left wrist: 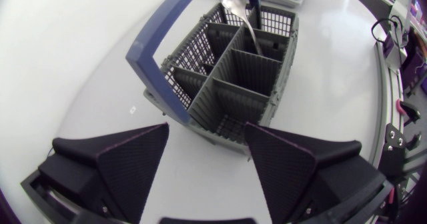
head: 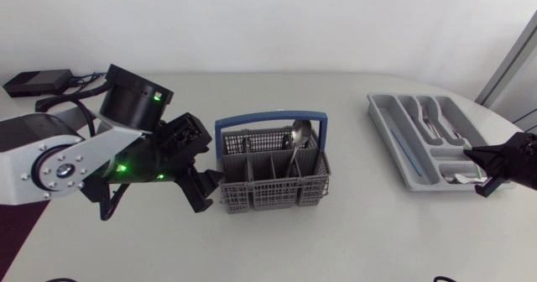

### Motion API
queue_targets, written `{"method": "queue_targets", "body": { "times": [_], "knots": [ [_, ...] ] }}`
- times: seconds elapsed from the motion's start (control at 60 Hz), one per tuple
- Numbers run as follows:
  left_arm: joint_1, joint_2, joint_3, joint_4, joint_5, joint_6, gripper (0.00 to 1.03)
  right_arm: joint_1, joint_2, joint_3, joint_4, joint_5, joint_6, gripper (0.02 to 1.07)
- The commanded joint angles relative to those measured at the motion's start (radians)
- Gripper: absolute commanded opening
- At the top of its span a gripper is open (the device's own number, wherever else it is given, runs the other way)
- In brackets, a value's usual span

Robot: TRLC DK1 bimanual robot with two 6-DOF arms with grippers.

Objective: Unload the cutlery basket into the drawer organizer.

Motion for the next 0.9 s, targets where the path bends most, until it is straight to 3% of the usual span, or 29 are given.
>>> {"method": "queue_targets", "body": {
  "times": [0.0,0.25,0.35,0.55,0.8,0.883],
  "knots": [
    [-0.009,0.017,0.031,-0.013,-0.008,-0.022,0.79,-0.015,0.04,0.024,-0.011,0.012,-0.106,0.08],
    [-0.007,0.014,0.04,-0.026,-0.009,-0.022,0.79,-0.03,0.063,0.029,-0.08,0.075,-0.266,0.09],
    [-0.009,0.015,0.04,-0.024,-0.009,-0.022,0.79,-0.035,0.064,0.047,-0.124,0.088,-0.293,0.24],
    [-0.01,0.014,0.039,-0.024,-0.009,-0.024,0.79,-0.039,0.058,0.043,-0.19,0.133,-0.373,0.42],
    [-0.02,0.014,0.045,-0.032,-0.011,-0.024,0.79,-0.044,0.041,0.032,-0.198,0.159,-0.375,0.52],
    [-0.026,0.015,0.054,-0.035,-0.011,-0.024,0.79,-0.045,-0.022,0.044,-0.261,0.138,-0.335,0.55]
  ]
}}
